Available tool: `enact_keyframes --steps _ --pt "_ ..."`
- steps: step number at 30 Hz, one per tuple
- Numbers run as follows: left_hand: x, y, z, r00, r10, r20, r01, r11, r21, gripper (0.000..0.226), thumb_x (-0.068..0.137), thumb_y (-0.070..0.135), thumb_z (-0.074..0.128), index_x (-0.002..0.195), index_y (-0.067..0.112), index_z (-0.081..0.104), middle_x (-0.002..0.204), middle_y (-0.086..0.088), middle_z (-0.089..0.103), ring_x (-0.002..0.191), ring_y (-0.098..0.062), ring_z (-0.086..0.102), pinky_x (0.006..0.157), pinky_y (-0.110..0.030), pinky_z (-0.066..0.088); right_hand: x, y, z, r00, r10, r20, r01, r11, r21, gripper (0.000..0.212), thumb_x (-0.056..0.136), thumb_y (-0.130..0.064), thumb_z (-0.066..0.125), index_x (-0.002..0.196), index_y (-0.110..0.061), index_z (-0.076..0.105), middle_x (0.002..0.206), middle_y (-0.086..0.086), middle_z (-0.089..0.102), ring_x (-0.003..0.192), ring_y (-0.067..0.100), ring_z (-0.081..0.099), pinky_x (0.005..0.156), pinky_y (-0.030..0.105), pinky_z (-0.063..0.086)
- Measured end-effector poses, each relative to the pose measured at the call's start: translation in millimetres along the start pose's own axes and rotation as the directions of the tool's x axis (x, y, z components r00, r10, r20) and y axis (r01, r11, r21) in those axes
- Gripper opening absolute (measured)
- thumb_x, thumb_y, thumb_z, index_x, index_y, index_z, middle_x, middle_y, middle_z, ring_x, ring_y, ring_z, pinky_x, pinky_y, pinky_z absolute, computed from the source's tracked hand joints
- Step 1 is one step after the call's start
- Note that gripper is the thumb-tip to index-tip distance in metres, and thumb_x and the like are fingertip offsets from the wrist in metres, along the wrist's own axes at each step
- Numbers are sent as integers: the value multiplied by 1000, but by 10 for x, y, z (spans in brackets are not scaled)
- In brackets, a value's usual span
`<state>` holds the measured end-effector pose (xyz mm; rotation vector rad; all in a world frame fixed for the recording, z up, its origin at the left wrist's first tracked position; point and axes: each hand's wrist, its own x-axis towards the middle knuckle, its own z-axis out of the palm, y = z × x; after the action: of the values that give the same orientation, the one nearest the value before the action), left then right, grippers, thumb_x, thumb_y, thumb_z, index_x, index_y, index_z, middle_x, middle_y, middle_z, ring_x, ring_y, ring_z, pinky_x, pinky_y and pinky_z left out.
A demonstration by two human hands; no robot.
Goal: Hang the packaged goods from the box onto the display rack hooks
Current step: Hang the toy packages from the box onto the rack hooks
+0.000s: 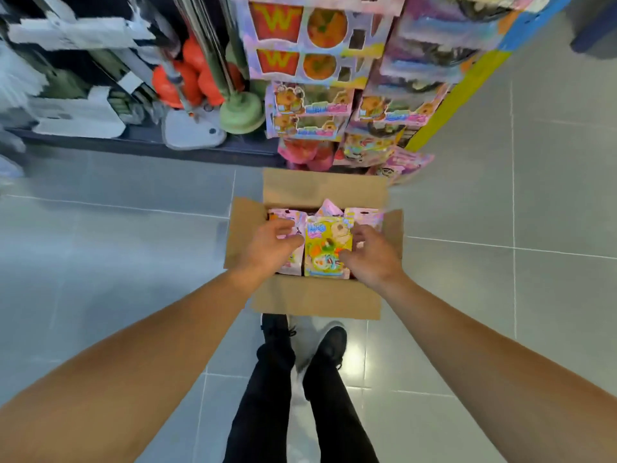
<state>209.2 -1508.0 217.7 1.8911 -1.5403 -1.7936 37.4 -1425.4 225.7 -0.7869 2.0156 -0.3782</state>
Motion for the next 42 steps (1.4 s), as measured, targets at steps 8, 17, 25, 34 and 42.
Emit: enact_keyframes --steps 8,17,25,34,42 --pt "818 -939 392 991 -121 52 119 992 31 39 86 17 71 123 16 62 125 -3 61 106 -11 57 89 -24 43 695 748 593 994 98 48 -97 995 -7 54 86 -22 67 136 -13 50 137 3 55 122 21 56 98 29 43" --pt "1728 -1842 569 977 -212 33 209 975 77 39 82 23 74 120 22 64 121 2 65 108 -15 61 95 -32 49 1597 1283 1446 984 152 90 -151 988 -26 55 87 -24 66 138 -13 47 137 5 52 122 23 52 98 30 41" --pt "2285 -2117 994 963 -247 108 251 968 -29 65 64 30 70 126 13 59 124 -5 63 104 -18 62 88 -30 51 2170 1737 1652 958 208 -196 -219 975 -33 52 79 -21 71 124 -10 47 128 8 44 104 22 53 85 34 46" --pt "2380 -2015 1292 971 -124 204 112 991 69 28 86 8 62 113 18 66 100 -2 69 90 -16 63 80 -27 50 2276 2052 1505 928 303 -215 -289 953 94 47 85 -29 70 126 -14 53 119 3 60 109 21 57 89 34 49" --pt "1968 -1484 1119 987 -69 144 69 998 4 32 76 22 63 98 44 70 90 3 69 96 -23 67 89 -49 55 1832 1704 1067 937 234 -260 -205 970 134 34 91 -28 65 121 -16 54 106 -3 64 101 16 62 84 34 52"
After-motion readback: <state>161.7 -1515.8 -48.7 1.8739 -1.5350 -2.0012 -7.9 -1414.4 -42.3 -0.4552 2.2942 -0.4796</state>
